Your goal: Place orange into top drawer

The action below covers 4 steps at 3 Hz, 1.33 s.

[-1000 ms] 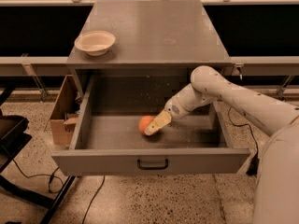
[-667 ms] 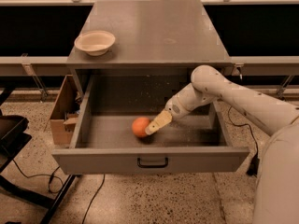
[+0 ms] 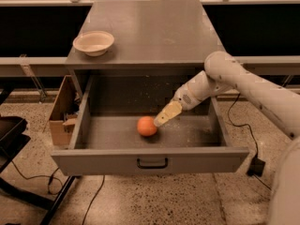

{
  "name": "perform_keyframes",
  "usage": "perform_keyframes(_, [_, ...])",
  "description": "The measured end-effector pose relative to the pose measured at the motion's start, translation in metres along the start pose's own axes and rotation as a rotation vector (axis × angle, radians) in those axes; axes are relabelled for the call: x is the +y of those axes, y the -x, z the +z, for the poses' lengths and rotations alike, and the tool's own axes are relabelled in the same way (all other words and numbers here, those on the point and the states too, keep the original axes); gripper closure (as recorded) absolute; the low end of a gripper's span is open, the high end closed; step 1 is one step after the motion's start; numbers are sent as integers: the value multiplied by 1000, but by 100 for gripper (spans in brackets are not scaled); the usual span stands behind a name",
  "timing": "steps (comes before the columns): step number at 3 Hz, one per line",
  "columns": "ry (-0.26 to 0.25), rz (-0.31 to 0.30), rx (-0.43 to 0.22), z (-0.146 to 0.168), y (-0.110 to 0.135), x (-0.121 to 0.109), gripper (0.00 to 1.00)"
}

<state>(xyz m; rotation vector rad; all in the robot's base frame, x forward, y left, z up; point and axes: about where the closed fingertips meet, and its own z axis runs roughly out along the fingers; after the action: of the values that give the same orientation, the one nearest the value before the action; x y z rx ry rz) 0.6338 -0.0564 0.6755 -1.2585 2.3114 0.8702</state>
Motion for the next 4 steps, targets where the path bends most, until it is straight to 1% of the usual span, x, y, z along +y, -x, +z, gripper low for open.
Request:
perform_keyframes(1, [29,-87,-48,-59,14,19,0])
perform_keyframes(2, [84,-186,-87,-114,25,31,0])
perform_keyframes(3, [113,-311,-63,-168,32,48,0])
perform_keyframes(4, [18,-359,19,-229,18,65,0])
